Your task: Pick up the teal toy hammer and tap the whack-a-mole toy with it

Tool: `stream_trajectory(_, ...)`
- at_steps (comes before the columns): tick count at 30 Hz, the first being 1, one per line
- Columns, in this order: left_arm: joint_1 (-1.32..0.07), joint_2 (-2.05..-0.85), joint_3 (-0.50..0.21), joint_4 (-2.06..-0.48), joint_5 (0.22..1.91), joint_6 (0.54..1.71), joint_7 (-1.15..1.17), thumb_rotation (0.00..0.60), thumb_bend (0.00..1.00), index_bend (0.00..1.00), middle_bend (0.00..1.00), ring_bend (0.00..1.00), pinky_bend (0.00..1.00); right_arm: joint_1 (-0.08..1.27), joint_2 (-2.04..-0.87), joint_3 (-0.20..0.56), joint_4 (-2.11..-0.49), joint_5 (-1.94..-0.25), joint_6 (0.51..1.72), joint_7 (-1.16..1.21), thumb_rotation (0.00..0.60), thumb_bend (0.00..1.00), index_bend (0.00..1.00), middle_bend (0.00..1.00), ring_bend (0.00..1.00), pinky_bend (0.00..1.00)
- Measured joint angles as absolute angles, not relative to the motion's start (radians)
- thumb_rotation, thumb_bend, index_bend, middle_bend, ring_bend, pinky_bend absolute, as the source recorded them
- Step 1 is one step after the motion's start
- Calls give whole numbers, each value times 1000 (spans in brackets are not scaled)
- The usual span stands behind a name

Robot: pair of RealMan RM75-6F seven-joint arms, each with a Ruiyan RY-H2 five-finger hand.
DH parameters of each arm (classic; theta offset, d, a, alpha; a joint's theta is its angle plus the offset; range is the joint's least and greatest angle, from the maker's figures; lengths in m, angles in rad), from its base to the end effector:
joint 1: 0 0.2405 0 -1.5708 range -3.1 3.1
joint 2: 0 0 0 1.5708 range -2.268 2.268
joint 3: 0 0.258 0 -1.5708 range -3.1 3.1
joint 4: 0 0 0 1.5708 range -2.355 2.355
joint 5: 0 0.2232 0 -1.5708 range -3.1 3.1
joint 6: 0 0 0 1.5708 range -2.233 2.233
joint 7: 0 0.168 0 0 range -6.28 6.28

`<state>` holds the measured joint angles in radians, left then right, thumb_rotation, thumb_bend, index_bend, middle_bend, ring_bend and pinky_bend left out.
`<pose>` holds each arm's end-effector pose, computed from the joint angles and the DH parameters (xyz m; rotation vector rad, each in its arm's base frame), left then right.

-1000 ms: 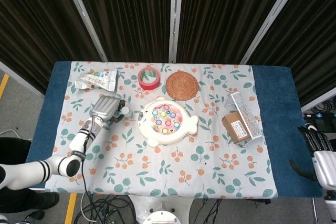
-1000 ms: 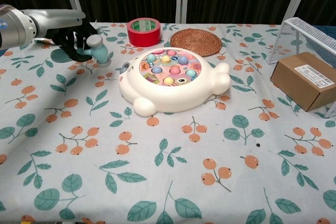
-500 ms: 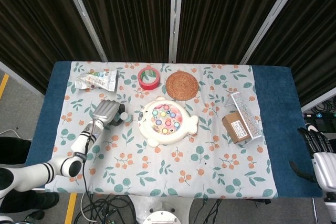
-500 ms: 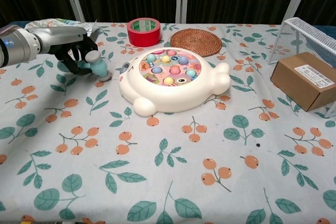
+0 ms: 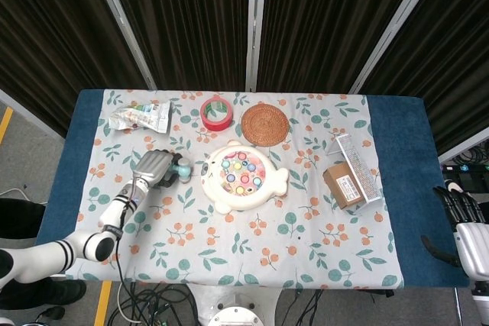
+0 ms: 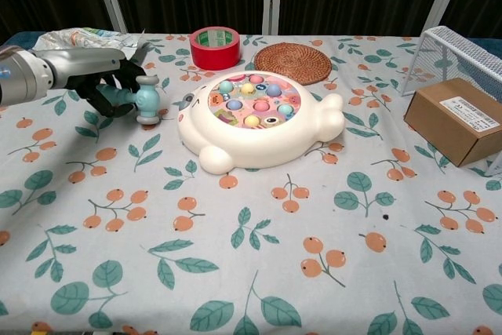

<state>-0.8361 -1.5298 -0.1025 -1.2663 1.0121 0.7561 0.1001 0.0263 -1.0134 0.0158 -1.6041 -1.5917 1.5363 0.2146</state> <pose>-0.1937 0.4069 -0.0416 -1.8637 -1.1511 -0.7634 -0.3245 -0.1801 0.1792 1.3840 -0.9729 0.9943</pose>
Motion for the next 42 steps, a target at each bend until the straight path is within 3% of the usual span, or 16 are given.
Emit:
stream_trajectory(6,-805,-1508,-104,-1300,1035,779,79,600,368,307,353,264,290,25,-1012,16,-1606,-1591,1538,213,600,190,13,83,0,0)
stream_trajectory(15,-786,-1508,-111,-1297,1040,782,75,600,339,290,353,262,291,28,-1014,16,-1608,-1596,1536,210,600,190,13,83,0,0)
stream_trajectory(22,-771,-1504,-116,-1303,1065,798,65,600,286,158,239,138,232,27,-1014,15,-1608,-1598,1540,210,600,191,13,83,0,0)
stream_trajectory(26,-756,-1477,-121,-1339,1089,829,52,600,262,108,163,75,129,25,-1009,16,-1609,-1599,1545,211,600,191,13,83,0,0)
stream_trajectory(35,-606,-1300,-123,-1488,1184,1133,43,600,205,127,156,55,77,30,-984,24,-1600,-1592,1543,237,600,190,13,83,0,0)
stream_trajectory(42,-367,-1151,-68,-1585,1255,1431,60,600,194,163,170,54,76,62,-974,38,-1565,-1596,1515,311,600,190,13,90,0,0)
